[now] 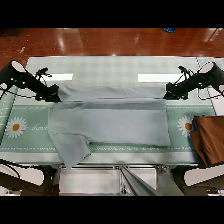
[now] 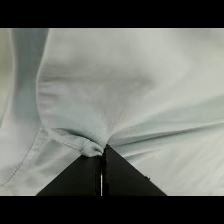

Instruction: Fold the shirts.

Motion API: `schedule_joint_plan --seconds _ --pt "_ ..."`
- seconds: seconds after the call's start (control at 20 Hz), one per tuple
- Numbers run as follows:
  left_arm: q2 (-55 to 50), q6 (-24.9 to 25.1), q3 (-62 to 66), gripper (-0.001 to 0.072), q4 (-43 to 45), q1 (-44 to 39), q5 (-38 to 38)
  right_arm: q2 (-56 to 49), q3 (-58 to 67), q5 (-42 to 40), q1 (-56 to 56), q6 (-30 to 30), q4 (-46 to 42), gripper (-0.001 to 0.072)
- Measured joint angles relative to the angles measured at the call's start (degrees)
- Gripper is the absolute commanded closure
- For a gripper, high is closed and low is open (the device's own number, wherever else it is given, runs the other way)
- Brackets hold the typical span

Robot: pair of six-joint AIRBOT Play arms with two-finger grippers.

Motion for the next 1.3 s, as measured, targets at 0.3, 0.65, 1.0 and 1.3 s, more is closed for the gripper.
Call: schedule_joint_plan --seconds 0.3,0.65,1.0,1.3 --pt "0.3 -0.9 0.0 0.0202 0.9 0.2 -3.0 0.8 -0.4 2.8 -0.2 1.5 -0.8 0.0294" --pt "14.6 -2.5 -10.4 0.0202 2.1 7.7 -1.4 17.3 -11.3 1.6 -7.0 2.3 -5.6 0.0295" --pt "35.2 -2.5 -42.0 0.0202 -1.2 26.2 3.8 41.5 -42.6 -13.0 -7.5 -4.0 11.2 0.0295" --pt "39.9 -1.9 -53.4 0.0202 -3.3 24.8 6.5 46.7 -49.7 -17.7 -4.2 -6.1 18.6 0.0295"
